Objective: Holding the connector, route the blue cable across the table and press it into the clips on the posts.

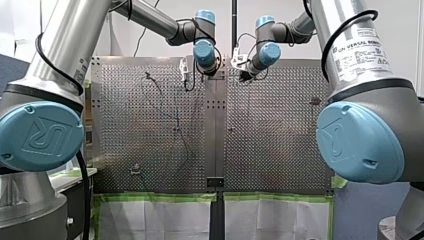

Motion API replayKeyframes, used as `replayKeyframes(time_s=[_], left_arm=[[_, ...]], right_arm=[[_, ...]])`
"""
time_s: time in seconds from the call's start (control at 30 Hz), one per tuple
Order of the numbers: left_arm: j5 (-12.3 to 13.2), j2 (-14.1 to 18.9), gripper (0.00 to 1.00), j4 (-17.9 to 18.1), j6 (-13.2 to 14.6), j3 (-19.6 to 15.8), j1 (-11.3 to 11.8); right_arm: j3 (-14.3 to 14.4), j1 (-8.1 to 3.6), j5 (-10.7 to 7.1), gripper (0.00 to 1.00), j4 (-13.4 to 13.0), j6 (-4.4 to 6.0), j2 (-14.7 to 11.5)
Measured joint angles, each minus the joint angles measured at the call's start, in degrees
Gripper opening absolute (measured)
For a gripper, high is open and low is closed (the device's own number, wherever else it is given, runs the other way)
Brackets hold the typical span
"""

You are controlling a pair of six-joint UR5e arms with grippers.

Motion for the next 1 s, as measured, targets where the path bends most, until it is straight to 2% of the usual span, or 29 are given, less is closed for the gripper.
replayKeyframes(time_s=[0.3, 0.57, 1.0], left_arm=[[-0.01, -3.79, 1.0, -2.5, 0.23, 4.36, -0.58], [-0.07, -7.39, 1.0, -1.97, 0.19, 7.98, 0.22], [-0.62, -13.37, 1.0, -3.26, -0.05, 13.85, 1.07]], right_arm=[[-0.01, -0.01, 0.02, 0.0, -0.09, 0.01, 0.0], [0.0, -0.03, 0.06, 0.0, -0.09, 0.03, 0.0], [0.0, -0.28, -0.42, 0.0, -0.14, 0.02, 0.07]])
